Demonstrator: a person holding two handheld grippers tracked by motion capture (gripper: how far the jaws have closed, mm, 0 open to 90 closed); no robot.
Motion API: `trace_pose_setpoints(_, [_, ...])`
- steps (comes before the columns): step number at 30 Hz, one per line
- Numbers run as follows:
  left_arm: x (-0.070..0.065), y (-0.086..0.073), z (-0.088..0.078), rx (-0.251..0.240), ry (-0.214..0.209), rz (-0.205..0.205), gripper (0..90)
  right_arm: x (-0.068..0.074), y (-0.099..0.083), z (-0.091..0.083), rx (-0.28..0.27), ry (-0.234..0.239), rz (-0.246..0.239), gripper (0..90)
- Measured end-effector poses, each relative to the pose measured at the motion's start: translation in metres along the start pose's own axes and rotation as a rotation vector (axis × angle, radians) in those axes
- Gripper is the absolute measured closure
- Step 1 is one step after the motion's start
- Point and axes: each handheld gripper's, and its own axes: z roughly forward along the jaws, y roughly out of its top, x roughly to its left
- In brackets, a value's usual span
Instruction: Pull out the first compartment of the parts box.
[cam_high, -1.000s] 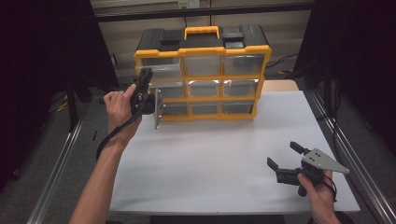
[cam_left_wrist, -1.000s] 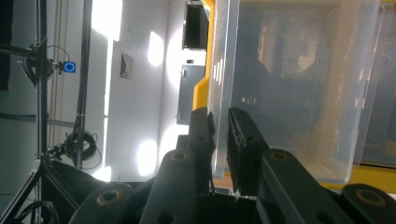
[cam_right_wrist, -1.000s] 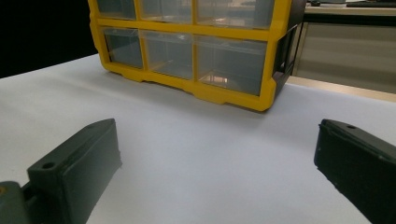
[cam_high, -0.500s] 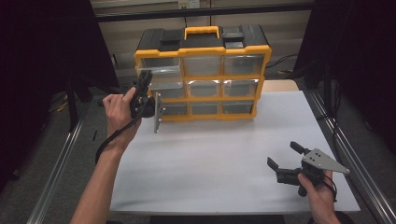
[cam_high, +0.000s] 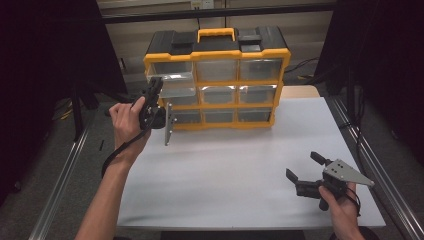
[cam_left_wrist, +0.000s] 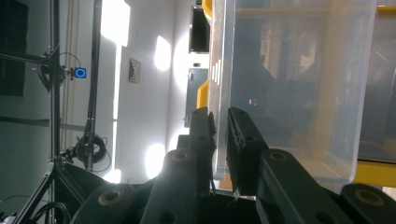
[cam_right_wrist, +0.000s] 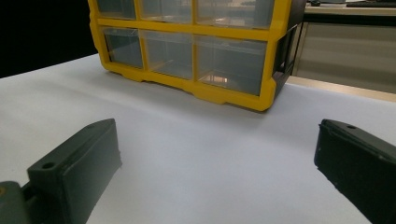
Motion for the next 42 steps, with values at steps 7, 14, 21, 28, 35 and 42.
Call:
trace_pose_setpoints(7, [-0.001, 0.000, -0.003, -0.006, -0.003, 0.012, 81.5, 0.000, 0.000, 0.000, 0.000, 0.001, -0.001, 0.1])
trace_pose_setpoints(14, [-0.003, 0.000, -0.006, -0.030, 0.015, -0.007, 81.5, 0.000, 0.000, 0.000, -0.002, 0.001, 0.000, 0.2])
trace_pose_setpoints(21, [-0.002, 0.001, -0.011, -0.039, 0.033, -0.006, 81.5, 0.000, 0.000, 0.001, -0.003, -0.002, 0.002, 0.1])
trace_pose_setpoints(28, [-0.004, 0.001, -0.016, -0.025, 0.039, -0.011, 81.3, 0.000, 0.000, 0.001, 0.002, 0.001, 0.002, 0.1])
trace_pose_setpoints(35, [-0.008, 0.003, -0.020, -0.036, 0.066, -0.027, 80.5, 0.000, 0.000, 0.001, 0.001, 0.001, 0.001, 0.1])
trace_pose_setpoints(42, [-0.006, 0.003, -0.023, -0.032, 0.067, -0.004, 81.1, 0.000, 0.000, 0.000, 0.000, 0.004, 0.004, 0.1])
